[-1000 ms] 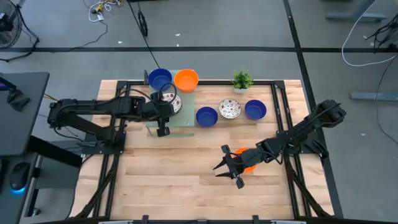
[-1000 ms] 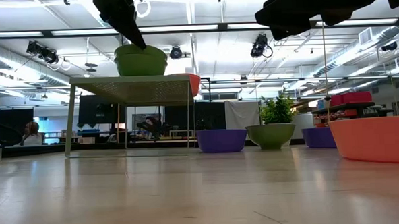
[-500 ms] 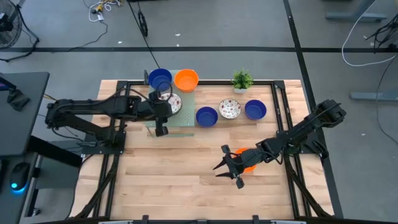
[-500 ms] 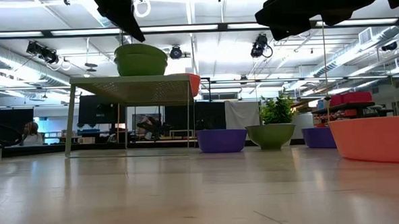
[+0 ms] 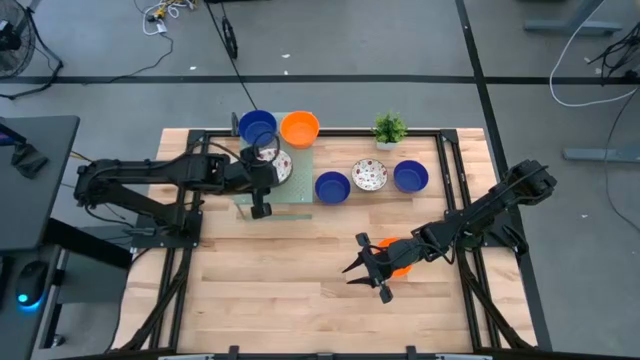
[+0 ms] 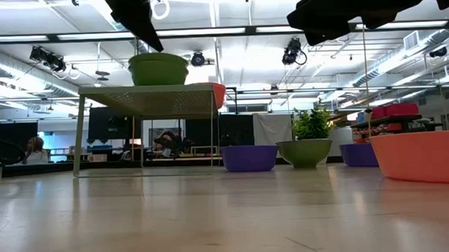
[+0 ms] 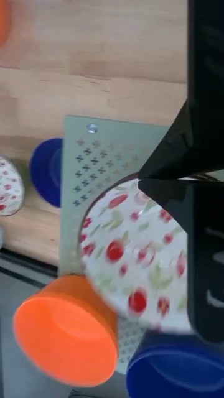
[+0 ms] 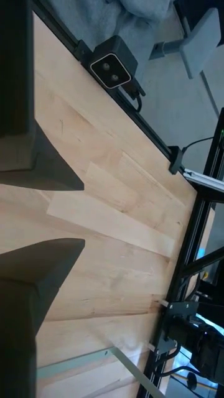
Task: Pick & Place Mini bowls
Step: Stack the middle right white bowl on the other white bowl on the shelf, then stack the orange bowl on the other orange bowl on the shelf
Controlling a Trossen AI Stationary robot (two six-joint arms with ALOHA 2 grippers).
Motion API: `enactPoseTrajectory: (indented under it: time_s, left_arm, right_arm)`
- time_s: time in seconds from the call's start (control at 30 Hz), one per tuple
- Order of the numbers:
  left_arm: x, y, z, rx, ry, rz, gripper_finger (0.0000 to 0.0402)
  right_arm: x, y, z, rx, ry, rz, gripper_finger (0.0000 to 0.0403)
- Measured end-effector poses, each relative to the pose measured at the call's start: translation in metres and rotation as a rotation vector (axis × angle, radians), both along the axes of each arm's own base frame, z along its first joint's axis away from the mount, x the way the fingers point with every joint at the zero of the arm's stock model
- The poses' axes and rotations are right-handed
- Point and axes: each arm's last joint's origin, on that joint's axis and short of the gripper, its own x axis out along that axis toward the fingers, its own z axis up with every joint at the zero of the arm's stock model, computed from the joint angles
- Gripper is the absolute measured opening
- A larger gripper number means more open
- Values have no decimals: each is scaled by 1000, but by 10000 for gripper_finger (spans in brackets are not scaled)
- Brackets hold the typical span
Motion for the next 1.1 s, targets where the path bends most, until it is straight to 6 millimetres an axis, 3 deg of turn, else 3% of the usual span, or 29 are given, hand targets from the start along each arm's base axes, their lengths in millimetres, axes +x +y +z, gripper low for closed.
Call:
enactPoseTrajectory:
  time_s: [0.53, 0.8, 1.1]
  left_arm:
    - [4, 3, 2, 69, -33, 40, 15]
    - [19, 33, 6, 135, -141, 120, 8]
    - [38, 64, -9, 103, -137, 102, 6]
  right_arm:
    - [0, 0, 0, -2, 4, 0, 135]
    - [0, 0, 0, -2, 3, -2, 135]
    - [0, -1, -1, -4, 7, -2, 135]
